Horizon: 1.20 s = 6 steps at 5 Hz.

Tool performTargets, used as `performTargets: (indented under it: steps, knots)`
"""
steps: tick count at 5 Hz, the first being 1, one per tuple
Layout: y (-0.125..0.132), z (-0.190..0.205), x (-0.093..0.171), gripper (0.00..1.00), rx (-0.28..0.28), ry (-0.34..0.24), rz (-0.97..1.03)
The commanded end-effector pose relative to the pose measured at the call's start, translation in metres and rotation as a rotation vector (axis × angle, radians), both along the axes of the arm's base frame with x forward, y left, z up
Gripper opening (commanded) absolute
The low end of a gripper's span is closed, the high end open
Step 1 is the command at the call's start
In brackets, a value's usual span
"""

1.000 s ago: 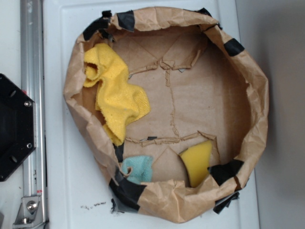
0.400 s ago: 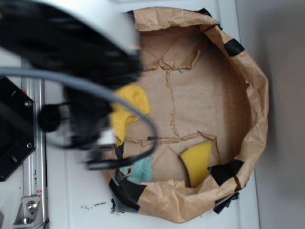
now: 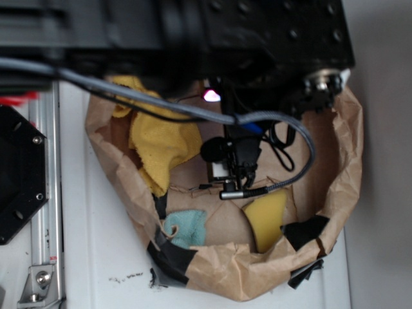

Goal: Grab the yellow cloth.

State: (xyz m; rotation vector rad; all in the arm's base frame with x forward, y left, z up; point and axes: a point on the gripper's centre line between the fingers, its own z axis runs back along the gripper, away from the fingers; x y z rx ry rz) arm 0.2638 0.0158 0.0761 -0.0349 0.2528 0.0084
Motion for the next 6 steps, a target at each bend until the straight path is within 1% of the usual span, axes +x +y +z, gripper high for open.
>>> performTargets:
  steps: [1,2,3,4,5,6]
  knots:
    - [-0.005,-0.060,-0.072,1.00,0.058,0.153,-0.044]
    - [-0.005,-0.069,-0.089,0.25,0.094,0.211,0.020]
    - [-0.007,-0.066,-0.090,0.00,0.107,0.198,0.017]
    - [-0.004,-0.054,-0.081,0.00,0.093,0.177,0.047]
    - [-0.002,-0.009,-0.062,0.00,0.064,0.032,0.054]
    - [-0.014,0.042,-0.050,0.00,0.046,-0.215,0.168]
